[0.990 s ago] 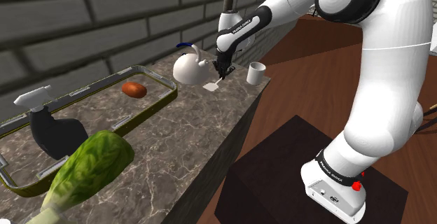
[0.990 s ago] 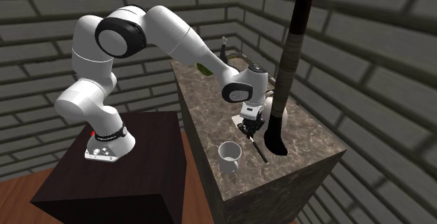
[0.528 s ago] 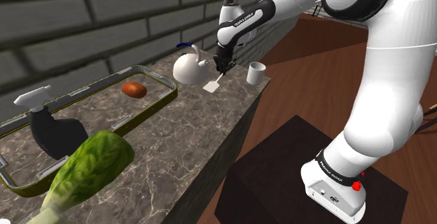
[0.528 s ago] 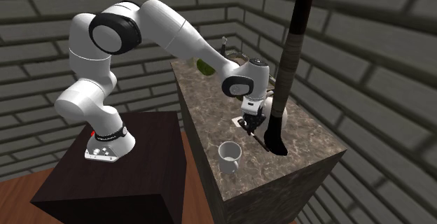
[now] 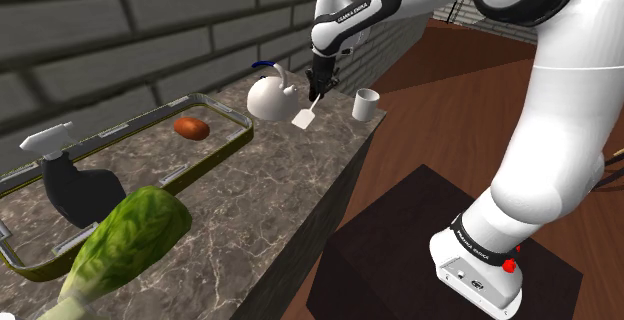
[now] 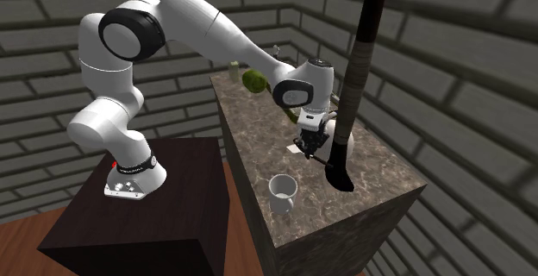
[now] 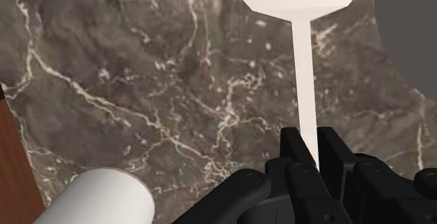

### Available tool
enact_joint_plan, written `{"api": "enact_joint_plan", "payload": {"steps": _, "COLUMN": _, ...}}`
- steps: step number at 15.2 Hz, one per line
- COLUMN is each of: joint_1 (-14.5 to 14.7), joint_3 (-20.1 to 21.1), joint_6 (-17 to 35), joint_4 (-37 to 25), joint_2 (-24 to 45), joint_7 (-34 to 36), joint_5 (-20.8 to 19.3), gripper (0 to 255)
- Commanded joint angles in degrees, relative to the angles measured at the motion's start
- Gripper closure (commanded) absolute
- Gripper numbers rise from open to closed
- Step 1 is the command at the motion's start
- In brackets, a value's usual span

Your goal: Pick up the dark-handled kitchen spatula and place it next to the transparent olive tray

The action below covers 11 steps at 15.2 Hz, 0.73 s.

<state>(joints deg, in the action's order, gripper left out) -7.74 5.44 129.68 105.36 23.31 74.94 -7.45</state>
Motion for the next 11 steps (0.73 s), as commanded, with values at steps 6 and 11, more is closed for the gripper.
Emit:
{"api": "enact_joint_plan", "payload": {"steps": 6, "joint_1": -0.14, "joint_3": 0.25, "joint_6": -4.53, "joint_4": -1.93, "joint_2": -2.62, "joint_7": -0.64, "joint_5": 0.61, "gripper": 255}}
{"api": "enact_joint_plan", "payload": {"steps": 11, "joint_1": 1.04, "joint_3": 1.01, "joint_6": -5.36, "joint_4": 0.87, "joint_2": -6.11, "joint_7": 1.23, "joint_5": 0.76, "gripper": 255}}
